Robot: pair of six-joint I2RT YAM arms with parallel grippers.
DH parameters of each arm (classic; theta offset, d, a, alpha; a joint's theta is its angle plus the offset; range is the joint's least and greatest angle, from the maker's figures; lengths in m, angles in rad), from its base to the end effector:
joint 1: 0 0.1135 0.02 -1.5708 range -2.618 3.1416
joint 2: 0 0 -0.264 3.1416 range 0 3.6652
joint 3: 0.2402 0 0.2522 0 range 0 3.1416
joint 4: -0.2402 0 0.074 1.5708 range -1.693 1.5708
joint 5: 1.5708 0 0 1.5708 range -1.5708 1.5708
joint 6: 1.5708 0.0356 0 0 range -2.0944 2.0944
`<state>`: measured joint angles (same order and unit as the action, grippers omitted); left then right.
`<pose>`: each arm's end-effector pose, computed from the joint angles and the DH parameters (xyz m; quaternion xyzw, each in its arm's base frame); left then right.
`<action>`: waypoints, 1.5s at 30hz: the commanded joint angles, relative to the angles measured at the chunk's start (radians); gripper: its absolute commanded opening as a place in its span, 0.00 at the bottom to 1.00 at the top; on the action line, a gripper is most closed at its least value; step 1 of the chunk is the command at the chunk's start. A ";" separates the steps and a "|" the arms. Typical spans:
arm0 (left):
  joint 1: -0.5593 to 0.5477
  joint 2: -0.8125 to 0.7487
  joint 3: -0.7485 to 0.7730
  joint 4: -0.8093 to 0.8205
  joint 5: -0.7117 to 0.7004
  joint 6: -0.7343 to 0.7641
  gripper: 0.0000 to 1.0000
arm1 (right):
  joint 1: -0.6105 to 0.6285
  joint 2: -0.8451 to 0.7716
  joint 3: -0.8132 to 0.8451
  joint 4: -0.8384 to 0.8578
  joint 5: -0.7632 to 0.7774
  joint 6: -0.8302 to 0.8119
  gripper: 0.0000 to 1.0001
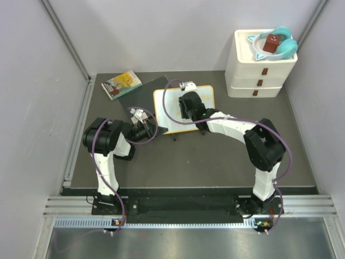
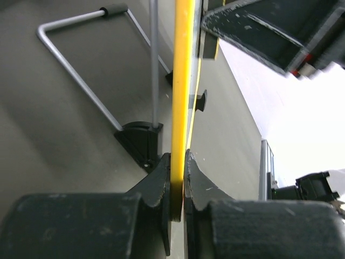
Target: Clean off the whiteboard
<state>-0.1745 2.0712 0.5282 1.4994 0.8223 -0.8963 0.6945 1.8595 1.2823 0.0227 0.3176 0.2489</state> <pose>0.3023 -0.0798 0.0977 0.0248 0.7171 -0.5717 0.3979 0.3336 0.2634 0.2264 -0.1156 0.8583 0.0952 0.4908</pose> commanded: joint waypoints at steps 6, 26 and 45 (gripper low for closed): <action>0.038 0.041 -0.020 -0.047 -0.160 0.069 0.00 | 0.169 0.168 0.186 -0.210 -0.012 0.033 0.00; 0.038 0.046 -0.019 -0.042 -0.155 0.068 0.00 | -0.067 0.058 -0.152 -0.084 0.098 0.178 0.00; 0.036 0.047 -0.019 -0.034 -0.149 0.065 0.00 | 0.163 0.193 -0.015 -0.156 0.181 0.135 0.00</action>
<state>-0.1490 2.1014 0.5327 1.4399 0.7921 -0.8871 0.8837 1.9469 1.2751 -0.0238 0.5056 0.3626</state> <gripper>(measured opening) 0.194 0.294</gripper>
